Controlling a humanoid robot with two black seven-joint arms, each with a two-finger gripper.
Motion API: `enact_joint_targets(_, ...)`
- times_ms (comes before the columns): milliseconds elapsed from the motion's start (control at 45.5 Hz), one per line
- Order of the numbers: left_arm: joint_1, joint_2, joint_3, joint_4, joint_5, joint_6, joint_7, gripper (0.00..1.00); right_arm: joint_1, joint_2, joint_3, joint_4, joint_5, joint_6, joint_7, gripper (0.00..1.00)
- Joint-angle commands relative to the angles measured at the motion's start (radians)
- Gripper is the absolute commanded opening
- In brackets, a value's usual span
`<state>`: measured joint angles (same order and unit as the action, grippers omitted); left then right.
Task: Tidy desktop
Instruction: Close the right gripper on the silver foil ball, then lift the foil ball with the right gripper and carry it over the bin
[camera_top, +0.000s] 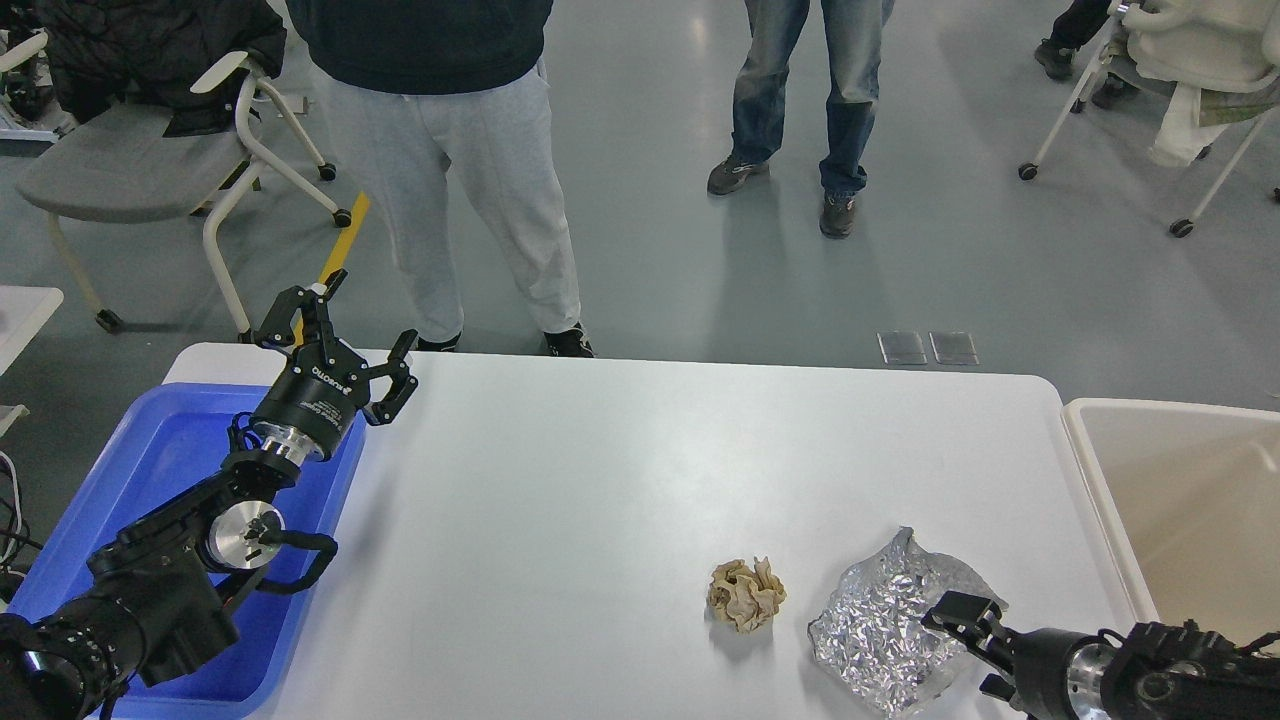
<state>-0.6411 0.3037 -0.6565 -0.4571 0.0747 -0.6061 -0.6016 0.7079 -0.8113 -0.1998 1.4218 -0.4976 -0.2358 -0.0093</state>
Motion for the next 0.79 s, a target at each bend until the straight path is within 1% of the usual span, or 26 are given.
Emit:
enact_joint_targets(0, 0.000, 0.000, 0.000, 0.000, 0.000, 0.000, 0.000, 1.00, -0.008, 0.021, -0.001, -0.026, -0.021, -0.002, 0.023, 0.80)
enact_joint_targets(88, 0.000, 0.000, 0.000, 0.000, -0.001, 0.000, 0.000, 1.00, -0.010, 0.024, -0.013, -0.029, -0.035, -0.004, 0.028, 0.78)
enact_joint_targets(176, 0.000, 0.000, 0.000, 0.000, -0.001, 0.000, 0.000, 1.00, -0.010, 0.032, -0.020, -0.029, -0.044, -0.005, 0.035, 0.73)
enact_joint_targets(242, 0.000, 0.000, 0.000, 0.000, 0.001, 0.000, -0.001, 1.00, -0.010, 0.037, -0.023, -0.032, -0.047, -0.008, 0.041, 0.64)
enact_joint_targets(330, 0.000, 0.000, 0.000, 0.000, 0.000, 0.000, 0.000, 1.00, -0.013, 0.037, -0.023, -0.034, -0.052, -0.011, 0.043, 0.55)
enact_joint_targets(396, 0.000, 0.000, 0.000, 0.000, 0.001, 0.000, 0.000, 1.00, -0.016, 0.038, -0.023, -0.034, -0.058, -0.016, 0.043, 0.54)
enact_joint_targets(484, 0.000, 0.000, 0.000, 0.000, 0.001, 0.000, 0.000, 1.00, -0.016, 0.040, -0.023, -0.035, -0.059, -0.017, 0.043, 0.48)
enact_joint_targets(506, 0.000, 0.000, 0.000, 0.000, -0.001, 0.000, -0.001, 1.00, -0.016, 0.040, -0.023, -0.035, -0.058, -0.017, 0.043, 0.45)
enact_joint_targets(528, 0.000, 0.000, 0.000, 0.000, 0.000, 0.000, 0.000, 1.00, -0.016, 0.038, -0.023, -0.035, -0.058, -0.017, 0.043, 0.38)
enact_joint_targets(550, 0.000, 0.000, 0.000, 0.000, 0.001, 0.000, -0.001, 1.00, -0.016, 0.038, -0.023, -0.035, -0.058, -0.017, 0.043, 0.26)
enact_joint_targets(572, 0.000, 0.000, 0.000, 0.000, -0.001, 0.000, 0.000, 1.00, -0.016, 0.038, -0.023, -0.035, -0.058, -0.017, 0.043, 0.16)
enact_joint_targets(616, 0.000, 0.000, 0.000, 0.000, -0.001, 0.000, 0.000, 1.00, -0.016, 0.038, -0.030, -0.035, -0.059, -0.019, 0.043, 0.01)
enact_joint_targets(770, 0.000, 0.000, 0.000, 0.000, -0.001, 0.000, 0.000, 1.00, -0.013, 0.032, -0.050, -0.034, -0.058, -0.019, 0.043, 0.00)
